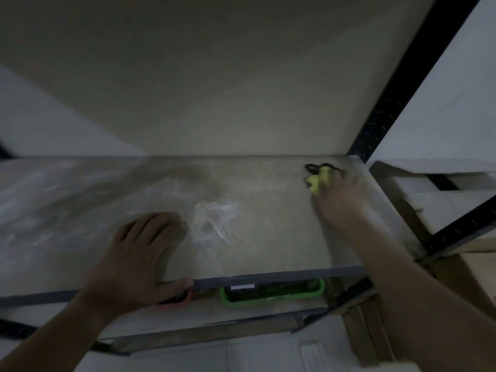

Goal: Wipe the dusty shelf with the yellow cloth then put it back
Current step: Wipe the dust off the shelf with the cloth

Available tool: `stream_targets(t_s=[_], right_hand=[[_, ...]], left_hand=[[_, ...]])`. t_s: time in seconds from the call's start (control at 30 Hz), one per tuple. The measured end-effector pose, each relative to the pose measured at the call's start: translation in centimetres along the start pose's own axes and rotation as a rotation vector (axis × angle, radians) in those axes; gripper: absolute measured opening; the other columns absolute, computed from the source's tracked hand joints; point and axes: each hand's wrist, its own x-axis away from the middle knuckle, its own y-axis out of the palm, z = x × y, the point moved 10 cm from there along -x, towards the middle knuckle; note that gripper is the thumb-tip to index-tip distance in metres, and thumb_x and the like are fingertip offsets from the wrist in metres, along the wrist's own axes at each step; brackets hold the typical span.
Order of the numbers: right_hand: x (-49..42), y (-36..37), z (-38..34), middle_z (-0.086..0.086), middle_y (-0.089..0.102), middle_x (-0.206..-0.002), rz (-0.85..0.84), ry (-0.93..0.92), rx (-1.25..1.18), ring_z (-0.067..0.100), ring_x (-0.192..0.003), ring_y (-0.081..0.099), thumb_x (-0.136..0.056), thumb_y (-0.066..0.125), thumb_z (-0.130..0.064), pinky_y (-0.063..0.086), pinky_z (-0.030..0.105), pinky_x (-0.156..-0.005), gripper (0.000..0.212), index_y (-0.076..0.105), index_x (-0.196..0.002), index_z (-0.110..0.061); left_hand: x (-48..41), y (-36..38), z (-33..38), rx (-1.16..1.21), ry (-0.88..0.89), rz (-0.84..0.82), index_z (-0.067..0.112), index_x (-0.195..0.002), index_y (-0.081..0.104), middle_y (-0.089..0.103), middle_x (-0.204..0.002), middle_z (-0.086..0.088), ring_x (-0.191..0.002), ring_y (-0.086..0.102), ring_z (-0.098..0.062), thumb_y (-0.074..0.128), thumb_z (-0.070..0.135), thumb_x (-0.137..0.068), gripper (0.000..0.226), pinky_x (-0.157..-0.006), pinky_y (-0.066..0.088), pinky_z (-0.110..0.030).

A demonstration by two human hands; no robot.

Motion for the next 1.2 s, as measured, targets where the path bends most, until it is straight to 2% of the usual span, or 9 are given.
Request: stream_targets(t_s=[0.17, 0.27, 0.37, 0.47, 0.57, 0.8, 0.97, 1.07, 1.2], right_hand=[[6.3, 3.3, -15.6, 0.01, 0.049, -0.132, -0.192, -0.393, -0.257, 0.03, -0.119, 0.045, -0.093, 0.052, -0.031, 0.032, 0.034, -0.101, 0.043, 0.051, -0.135, -0.02], [6.7, 0.7, -15.9, 0.002, 0.06, -0.122, -0.24, -0.569, -0.475, 0.02, -0.112, 0.055, -0.096, 0.052, -0.025, 0.034, 0.014, -0.094, 0.037, 0.056, -0.132, -0.023], [1.4, -5.0, -6.2, -0.01, 0.064, -0.097, 0.177, -0.377, -0.224, 0.024, -0.087, 0.063, -0.095, 0.051, -0.037, 0.051, 0.027, -0.082, 0.026, 0.056, -0.121, -0.036], [-2.4, -3.1, 3.8, 0.017, 0.047, -0.133, 0.033, -0.098, 0.078, 0.045, -0.118, 0.046, -0.094, 0.047, -0.037, 0.04, 0.054, -0.097, 0.037, 0.046, -0.129, -0.027], [-2.1, 0.1, 6.0, 0.02, 0.042, -0.135, -0.027, 0.008, 0.123, 0.044, -0.117, 0.043, -0.093, 0.033, -0.037, 0.038, 0.056, -0.097, 0.043, 0.038, -0.133, -0.022], [5.1, 1.4, -8.0, 0.011, 0.044, -0.137, -0.002, -0.298, -0.038, 0.032, -0.113, 0.043, -0.089, 0.045, -0.034, 0.037, 0.041, -0.096, 0.05, 0.043, -0.138, -0.025], [11.1, 1.7, -14.7, 0.0, 0.049, -0.136, -0.289, -0.756, -0.355, 0.02, -0.121, 0.041, -0.095, 0.047, -0.031, 0.032, 0.032, -0.104, 0.038, 0.055, -0.132, -0.029], [6.8, -1.1, -8.6, 0.004, 0.058, -0.132, -0.195, -0.556, -0.503, 0.021, -0.12, 0.052, -0.096, 0.049, -0.028, 0.035, 0.032, -0.105, 0.034, 0.059, -0.128, -0.021], [-0.5, -3.8, 6.7, 0.019, 0.053, -0.13, 0.112, -0.056, -0.106, 0.034, -0.11, 0.055, -0.091, 0.043, -0.038, 0.044, 0.042, -0.094, 0.042, 0.051, -0.127, -0.017]], left_hand=[[0.1, 0.0, 0.1, 0.0, 0.003, 0.0, 0.014, -0.144, 0.056, 0.049, -0.153, -0.008, -0.137, 0.05, -0.033, 0.049, 0.085, -0.083, 0.094, -0.106, 0.038, -0.048], [0.1, -0.1, 0.1, 0.0, 0.004, 0.005, 0.014, -0.145, 0.056, 0.05, -0.153, -0.008, -0.137, 0.05, -0.034, 0.046, 0.084, -0.084, 0.094, -0.105, 0.038, -0.048], [0.2, -0.1, 0.1, -0.013, -0.006, -0.004, 0.014, -0.145, 0.056, 0.05, -0.152, -0.008, -0.138, 0.049, -0.034, 0.044, 0.086, -0.084, 0.095, -0.106, 0.036, -0.047], [0.1, -0.1, 0.0, -0.018, -0.011, -0.012, 0.013, -0.143, 0.058, 0.052, -0.151, -0.009, -0.137, 0.05, -0.035, 0.048, 0.085, -0.082, 0.095, -0.106, 0.038, -0.049], [0.1, -0.1, 0.1, -0.021, -0.014, -0.02, 0.013, -0.143, 0.058, 0.052, -0.15, -0.009, -0.137, 0.05, -0.034, 0.049, 0.085, -0.081, 0.096, -0.107, 0.037, -0.048], [0.0, -0.6, 0.4, -0.021, -0.01, 0.003, 0.012, -0.141, 0.06, 0.054, -0.149, -0.01, -0.134, 0.052, -0.034, 0.051, 0.082, -0.08, 0.093, -0.104, 0.038, -0.047], [0.0, -0.4, 0.4, -0.028, -0.012, -0.009, 0.013, -0.142, 0.059, 0.053, -0.15, -0.009, -0.135, 0.051, -0.034, 0.051, 0.082, -0.079, 0.094, -0.104, 0.037, -0.046], [0.0, -0.4, 0.4, -0.026, -0.011, -0.009, 0.012, -0.142, 0.059, 0.053, -0.15, -0.01, -0.135, 0.051, -0.034, 0.048, 0.083, -0.081, 0.094, -0.104, 0.037, -0.046], [0.1, -0.6, 0.5, -0.023, -0.013, -0.013, 0.011, -0.142, 0.06, 0.053, -0.15, -0.01, -0.136, 0.051, -0.034, 0.047, 0.083, -0.082, 0.094, -0.105, 0.036, -0.046]])
